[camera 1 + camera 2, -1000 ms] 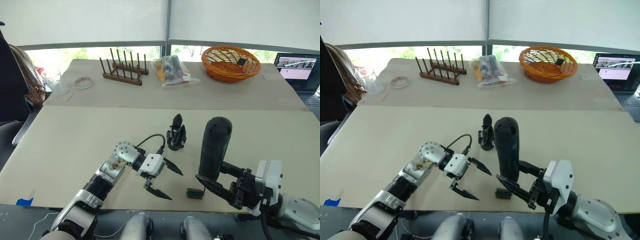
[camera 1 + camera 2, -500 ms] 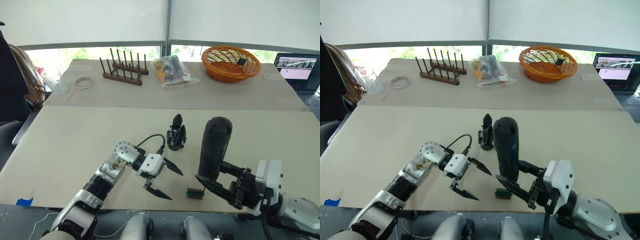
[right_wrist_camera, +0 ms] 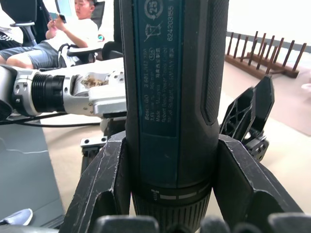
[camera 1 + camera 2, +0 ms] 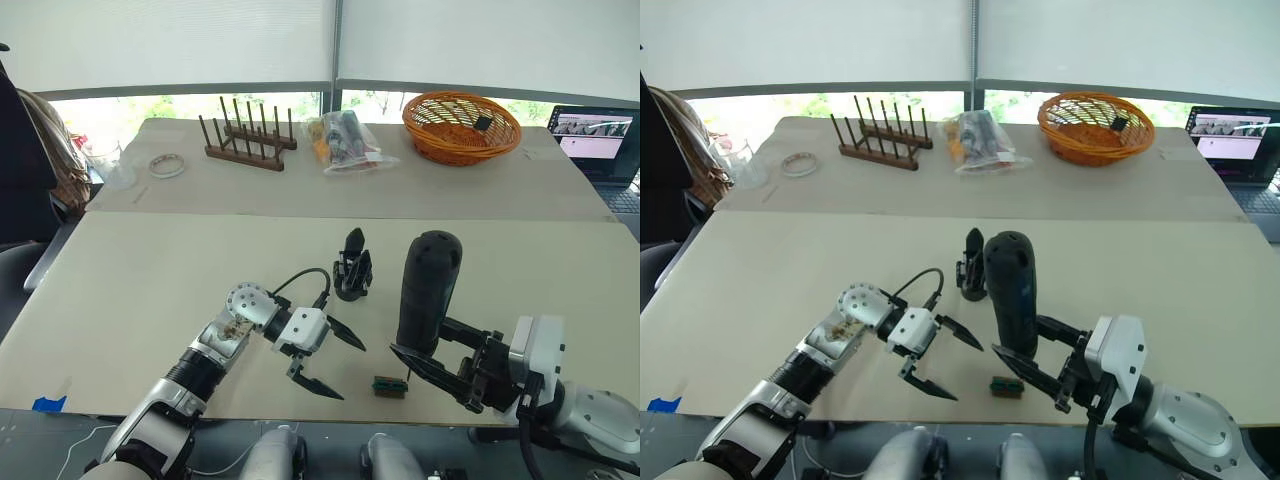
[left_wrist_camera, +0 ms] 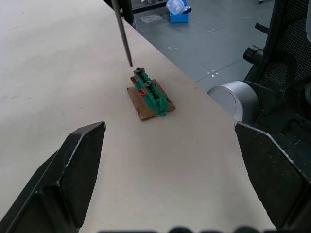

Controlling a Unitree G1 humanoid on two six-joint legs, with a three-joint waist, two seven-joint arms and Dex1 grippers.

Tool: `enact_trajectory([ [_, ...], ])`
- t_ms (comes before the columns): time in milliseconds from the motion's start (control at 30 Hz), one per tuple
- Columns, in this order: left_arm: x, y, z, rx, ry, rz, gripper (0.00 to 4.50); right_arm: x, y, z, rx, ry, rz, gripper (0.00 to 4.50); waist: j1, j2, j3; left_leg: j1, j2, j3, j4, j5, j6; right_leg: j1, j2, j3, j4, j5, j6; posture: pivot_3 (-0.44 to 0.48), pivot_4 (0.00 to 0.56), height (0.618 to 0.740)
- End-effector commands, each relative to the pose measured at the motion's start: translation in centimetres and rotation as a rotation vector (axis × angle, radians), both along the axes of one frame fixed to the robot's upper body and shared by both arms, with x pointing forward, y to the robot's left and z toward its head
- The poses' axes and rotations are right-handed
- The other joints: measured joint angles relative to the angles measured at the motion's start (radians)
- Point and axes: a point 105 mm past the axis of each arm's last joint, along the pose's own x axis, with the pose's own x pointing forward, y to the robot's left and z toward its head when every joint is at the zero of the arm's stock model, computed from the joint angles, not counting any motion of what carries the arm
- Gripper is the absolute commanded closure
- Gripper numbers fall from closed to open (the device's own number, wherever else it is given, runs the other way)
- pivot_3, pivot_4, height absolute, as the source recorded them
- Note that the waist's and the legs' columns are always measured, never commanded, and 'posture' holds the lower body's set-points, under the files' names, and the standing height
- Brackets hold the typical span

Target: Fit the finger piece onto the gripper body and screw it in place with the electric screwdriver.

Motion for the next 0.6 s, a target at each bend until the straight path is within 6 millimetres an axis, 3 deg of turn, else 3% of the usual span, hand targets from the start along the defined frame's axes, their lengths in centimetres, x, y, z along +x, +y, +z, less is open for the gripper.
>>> enact_trajectory([
  [33,-0.13,-0.23,0.72,-0.019,-0.039,-0.022,0.0,-0.56,0.38,1.12,0.03,-0.057,0.028,2.57,0.0,0.0,0.0,0.0,0.0,0.0,0.0,0.0,0.0,0.0,0.0,0.0,0.0,0.0,0.0,0.0,0.15,0.74],
  [600,-0.01,-0.28,0.74,-0.018,-0.041,-0.022,0.0,-0.94,0.4,0.97,0.037,-0.048,0.033,2.57,-0.001,0.0,0.0,0.0,0.0,0.0,0.0,0.0,0.0,0.0,0.0,0.0,0.0,0.0,0.0,0.0,0.15,0.74],
])
